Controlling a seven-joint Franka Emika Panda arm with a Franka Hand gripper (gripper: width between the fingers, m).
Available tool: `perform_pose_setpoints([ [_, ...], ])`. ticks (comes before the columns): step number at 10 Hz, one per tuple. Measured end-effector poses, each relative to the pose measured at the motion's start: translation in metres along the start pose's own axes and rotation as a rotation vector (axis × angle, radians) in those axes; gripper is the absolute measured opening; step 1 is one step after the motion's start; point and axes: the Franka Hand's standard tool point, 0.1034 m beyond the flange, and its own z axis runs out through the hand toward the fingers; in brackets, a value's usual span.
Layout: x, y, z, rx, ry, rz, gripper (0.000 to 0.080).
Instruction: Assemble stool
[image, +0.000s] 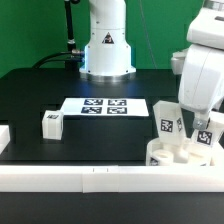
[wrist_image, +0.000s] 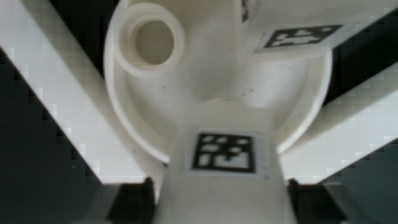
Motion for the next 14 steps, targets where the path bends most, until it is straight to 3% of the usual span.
perform_pose_setpoints([
  [1,-0.0001,0.0000,0.0001,0.000,0.000,0.046,0.0335],
  [4,-0.0004,0.0003,0.0002,0.001,0.000,0.249,0.0335],
  [7,0.0018,-0.0028,0.0004,0.009,0.034,0.787,0.0335],
  [9,0.0033,-0.0032,0.0001,0.012,0.038,0.999,0.0337],
  [11,0.0052,-0.0034,-0.0001,0.038,0.046,1.302,0.0337],
  [14,0.0059,-0.0036,-0.0004,0.051,0.042,1.620,0.0337],
])
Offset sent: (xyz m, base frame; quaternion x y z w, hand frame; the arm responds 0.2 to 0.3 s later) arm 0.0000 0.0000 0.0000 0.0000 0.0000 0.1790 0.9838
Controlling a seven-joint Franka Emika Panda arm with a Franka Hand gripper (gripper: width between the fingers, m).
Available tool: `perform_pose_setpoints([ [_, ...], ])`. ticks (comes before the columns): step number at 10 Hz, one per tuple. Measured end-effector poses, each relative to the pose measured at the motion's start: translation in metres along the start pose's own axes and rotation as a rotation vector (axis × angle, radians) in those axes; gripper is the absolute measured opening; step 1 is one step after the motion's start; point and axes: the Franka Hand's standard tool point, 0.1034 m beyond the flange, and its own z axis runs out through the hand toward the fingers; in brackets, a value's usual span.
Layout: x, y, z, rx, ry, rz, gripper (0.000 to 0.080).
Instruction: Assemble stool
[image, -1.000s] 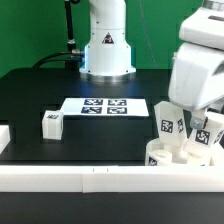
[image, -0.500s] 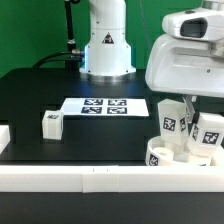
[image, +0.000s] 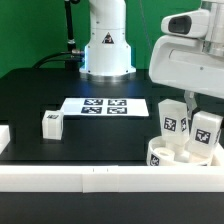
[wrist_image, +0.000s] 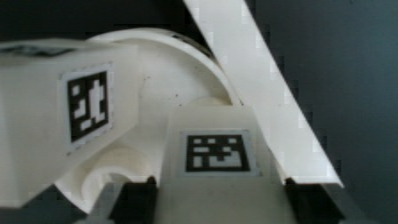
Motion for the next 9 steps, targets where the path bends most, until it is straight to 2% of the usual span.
perform_pose_setpoints([
  [1,0.0002,0.0001,0.0001,0.002,-0.003,0.119,0.0337],
  [2,0.0024,0.0000,0.0009,0.031,-0.011,0.275,0.0337],
  [3,0.0032,0.0014,0.0022,0.063,-0.015,0.421,0.0337],
  [5,0.0071,0.0067,0.0046,0.143,-0.047,0.710,0.0337],
  [6,0.0070,0.0070,0.0047,0.157,-0.062,0.768,0.0337],
  [9,0.0063,0.0062,0.0048,0.154,-0.094,1.056,0.0337],
])
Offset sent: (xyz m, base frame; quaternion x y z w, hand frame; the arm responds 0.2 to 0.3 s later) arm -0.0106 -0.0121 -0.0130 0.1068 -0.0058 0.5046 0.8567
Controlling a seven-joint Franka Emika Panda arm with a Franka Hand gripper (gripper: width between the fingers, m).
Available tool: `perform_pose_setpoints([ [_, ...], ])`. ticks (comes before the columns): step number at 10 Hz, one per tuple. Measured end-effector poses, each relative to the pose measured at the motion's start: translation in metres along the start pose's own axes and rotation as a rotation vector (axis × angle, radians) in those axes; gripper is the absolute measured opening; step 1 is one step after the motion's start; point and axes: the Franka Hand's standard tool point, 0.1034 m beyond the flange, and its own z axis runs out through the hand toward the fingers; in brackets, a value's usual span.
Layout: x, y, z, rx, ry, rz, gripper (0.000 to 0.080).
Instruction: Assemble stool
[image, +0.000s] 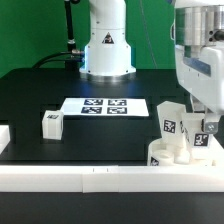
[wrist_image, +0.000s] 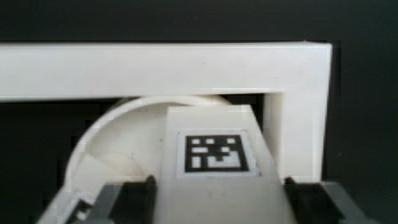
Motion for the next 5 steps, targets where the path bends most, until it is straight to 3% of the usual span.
perform_pose_setpoints([
  [2,-0.0006,-0.0003,0.0007,0.008,-0.012,0.171,0.0337],
  [3,-0.0015,0.0011,0.0015,0.050,-0.040,0.315,0.0337],
  [5,-0.0040,0.0039,0.0010,0.085,-0.071,0.417,0.0337],
])
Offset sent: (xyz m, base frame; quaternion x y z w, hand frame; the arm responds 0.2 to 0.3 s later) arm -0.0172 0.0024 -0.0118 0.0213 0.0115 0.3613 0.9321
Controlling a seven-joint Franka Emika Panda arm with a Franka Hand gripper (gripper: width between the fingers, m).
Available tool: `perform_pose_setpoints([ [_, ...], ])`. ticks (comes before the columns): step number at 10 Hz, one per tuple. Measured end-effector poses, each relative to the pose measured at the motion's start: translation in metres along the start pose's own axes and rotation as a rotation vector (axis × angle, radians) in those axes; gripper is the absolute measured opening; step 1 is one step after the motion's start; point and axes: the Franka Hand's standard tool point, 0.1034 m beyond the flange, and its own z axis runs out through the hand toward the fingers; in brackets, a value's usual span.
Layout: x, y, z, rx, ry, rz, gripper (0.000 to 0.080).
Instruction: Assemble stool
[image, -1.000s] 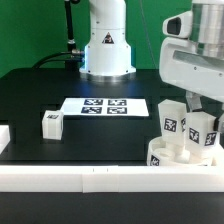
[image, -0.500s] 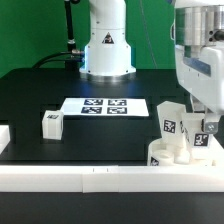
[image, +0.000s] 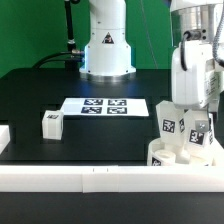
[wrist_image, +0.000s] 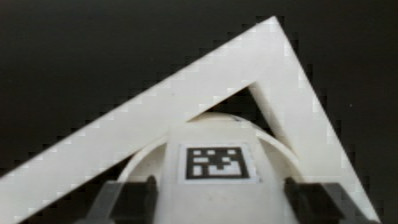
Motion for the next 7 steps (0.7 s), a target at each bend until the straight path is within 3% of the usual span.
perform_pose_setpoints([
  [3,0.000,-0.001,-0.001,0.006,-0.005,-0.026,0.0346],
  [4,0.000,-0.007,-0.009,0.014,-0.015,-0.063,0.0525],
  [5,-0.006,-0.011,-0.024,0.028,-0.035,-0.121,0.0623],
  [7,-0.019,-0.013,-0.050,0.048,-0.073,-0.257,0.0643],
])
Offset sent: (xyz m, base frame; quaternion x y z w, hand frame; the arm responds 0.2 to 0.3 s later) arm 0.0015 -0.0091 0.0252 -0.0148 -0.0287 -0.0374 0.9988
